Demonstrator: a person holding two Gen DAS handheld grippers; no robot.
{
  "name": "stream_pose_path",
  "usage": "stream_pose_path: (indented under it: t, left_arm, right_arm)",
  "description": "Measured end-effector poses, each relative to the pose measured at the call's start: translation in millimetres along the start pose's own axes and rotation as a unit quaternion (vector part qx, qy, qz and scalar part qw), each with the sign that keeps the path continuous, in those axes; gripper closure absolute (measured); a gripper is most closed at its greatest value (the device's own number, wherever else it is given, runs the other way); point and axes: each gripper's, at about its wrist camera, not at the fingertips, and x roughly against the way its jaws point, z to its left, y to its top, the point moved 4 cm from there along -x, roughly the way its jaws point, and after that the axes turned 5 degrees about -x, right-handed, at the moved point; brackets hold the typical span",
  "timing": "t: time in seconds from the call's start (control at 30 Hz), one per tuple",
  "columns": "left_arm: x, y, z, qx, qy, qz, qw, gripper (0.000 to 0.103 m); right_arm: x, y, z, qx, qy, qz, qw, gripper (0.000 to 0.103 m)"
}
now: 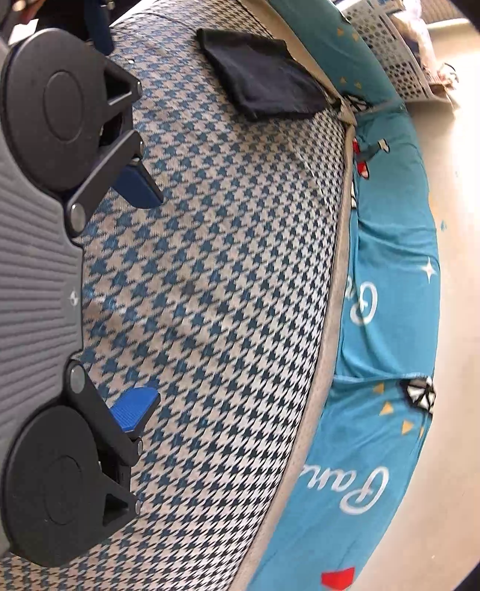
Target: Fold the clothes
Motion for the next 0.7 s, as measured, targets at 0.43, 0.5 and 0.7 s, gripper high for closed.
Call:
stream_pose_path:
  t: [0.43, 0.5, 0.7]
  left_arm:
    - [-11.0, 8.6, -27.3, -0.039, -0.037, 0.006, 0.9985, 0.0]
    - [-13.1, 12.4, -29.9, -0.05, -0.041, 0.005, 0.9979, 0.0]
    - [-23.3, 31.8, -30.6, -0.077, -0.05, 0.003, 0.9957, 0.0]
  right_arm:
    - [1.4, -0.4, -60.8, -0.071, -0.042, -0.007, 0.997, 0.0]
    - [0.6, 1.5, -76.2, -0.088, -0.056, -0.01, 0.994, 0.0]
    - [-6.7, 4.0, -129.9, -0.17, -0.107, -0.013, 0.98, 0.0]
